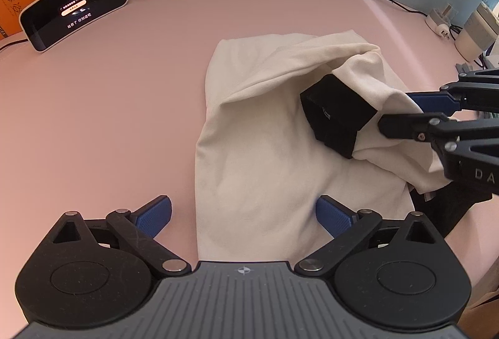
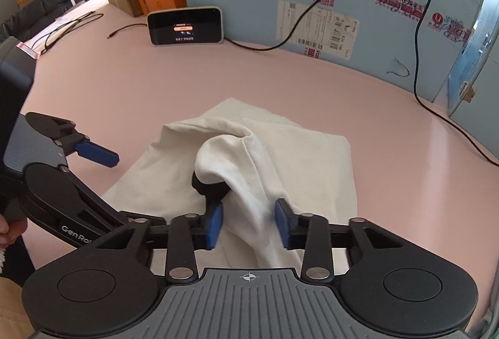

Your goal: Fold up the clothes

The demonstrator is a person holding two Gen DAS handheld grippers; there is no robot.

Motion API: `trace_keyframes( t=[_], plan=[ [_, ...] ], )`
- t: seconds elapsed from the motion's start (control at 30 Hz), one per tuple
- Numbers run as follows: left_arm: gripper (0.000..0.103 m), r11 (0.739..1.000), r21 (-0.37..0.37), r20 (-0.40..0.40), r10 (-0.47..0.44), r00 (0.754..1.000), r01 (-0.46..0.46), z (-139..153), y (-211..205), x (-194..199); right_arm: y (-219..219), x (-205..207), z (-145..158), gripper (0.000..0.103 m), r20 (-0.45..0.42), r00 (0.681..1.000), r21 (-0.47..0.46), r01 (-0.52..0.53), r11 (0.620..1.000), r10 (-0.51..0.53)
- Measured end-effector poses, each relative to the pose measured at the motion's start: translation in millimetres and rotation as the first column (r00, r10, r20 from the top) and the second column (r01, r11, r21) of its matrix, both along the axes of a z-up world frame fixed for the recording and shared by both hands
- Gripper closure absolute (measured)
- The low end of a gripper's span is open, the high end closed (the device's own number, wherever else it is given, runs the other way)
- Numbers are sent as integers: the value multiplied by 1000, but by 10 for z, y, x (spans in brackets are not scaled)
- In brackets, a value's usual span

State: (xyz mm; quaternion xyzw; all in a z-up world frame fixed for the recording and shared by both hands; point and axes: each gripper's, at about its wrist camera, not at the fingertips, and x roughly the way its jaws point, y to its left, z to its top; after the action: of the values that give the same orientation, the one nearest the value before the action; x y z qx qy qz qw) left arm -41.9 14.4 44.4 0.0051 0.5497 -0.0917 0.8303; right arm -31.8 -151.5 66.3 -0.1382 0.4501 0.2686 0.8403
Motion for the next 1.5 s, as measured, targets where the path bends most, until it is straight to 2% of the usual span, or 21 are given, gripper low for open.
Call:
trace_keyframes(
  t=[0.1, 0.2, 0.37, 0.47, 0.73, 0.8, 0.97, 1.0, 1.07, 1.2, 1.27, 1.33, 1.47, 1.5],
  plan=[
    [3, 1000, -9, 3, 8, 1000, -8, 18, 4, 34, -129, 61, 58, 94, 42, 999, -6, 34, 999, -34],
    [3, 1000, -13, 10, 14, 1000, -14, 49, 0, 77, -333, 126, 207, 100, 143, 985, -27, 97, 995, -92],
    [3, 1000, -27, 44, 3, 999, -2, 155, -53, 161, -782, 381, 464, 100, 268, 932, -11, 257, 966, -245],
    [2, 999, -32, 67, -19, 998, 21, 223, -130, 191, -1033, 510, 472, 100, 305, 898, -1, 332, 943, -316],
    [2, 994, -60, 82, -82, 993, 87, 178, -393, 349, -1358, 732, 410, 103, 405, 833, 1, 411, 912, -376],
    [2, 995, -61, 61, -72, 996, 75, 120, -447, 437, -1415, 790, 420, 103, 396, 831, 23, 417, 909, -391],
    [2, 997, -55, 38, -44, 998, 46, 58, -465, 505, -1480, 788, 355, 100, 325, 851, 71, 412, 908, -412],
    [3, 998, -57, 32, -36, 999, 38, 46, -454, 504, -1516, 772, 328, 96, 298, 853, 85, 424, 902, -429],
    [3, 998, -59, 20, -21, 1000, 22, 22, -432, 504, -1589, 739, 270, 95, 244, 853, 111, 449, 887, -462],
    [2, 997, -70, 14, 14, 1000, -13, 6, -372, 494, -1736, 647, 99, 90, 132, 834, 142, 519, 843, -536],
    [2, 996, -80, 15, 28, 1000, -26, 5, -340, 490, -1771, 581, 18, 86, 90, 826, 142, 542, 828, -556],
    [2, 996, -84, 10, 39, 999, -38, -20, -311, 494, -1791, 500, -51, 69, 64, 814, 137, 566, 813, -578],
    [3, 992, -111, 12, 58, 998, -56, -52, -276, 483, -1801, 342, -150, 62, 10, 799, 147, 594, 791, -602],
    [5, 991, -121, 17, 55, 998, -52, -46, -279, 478, -1801, 307, -172, 58, -2, 796, 143, 599, 788, -605]
  ],
)
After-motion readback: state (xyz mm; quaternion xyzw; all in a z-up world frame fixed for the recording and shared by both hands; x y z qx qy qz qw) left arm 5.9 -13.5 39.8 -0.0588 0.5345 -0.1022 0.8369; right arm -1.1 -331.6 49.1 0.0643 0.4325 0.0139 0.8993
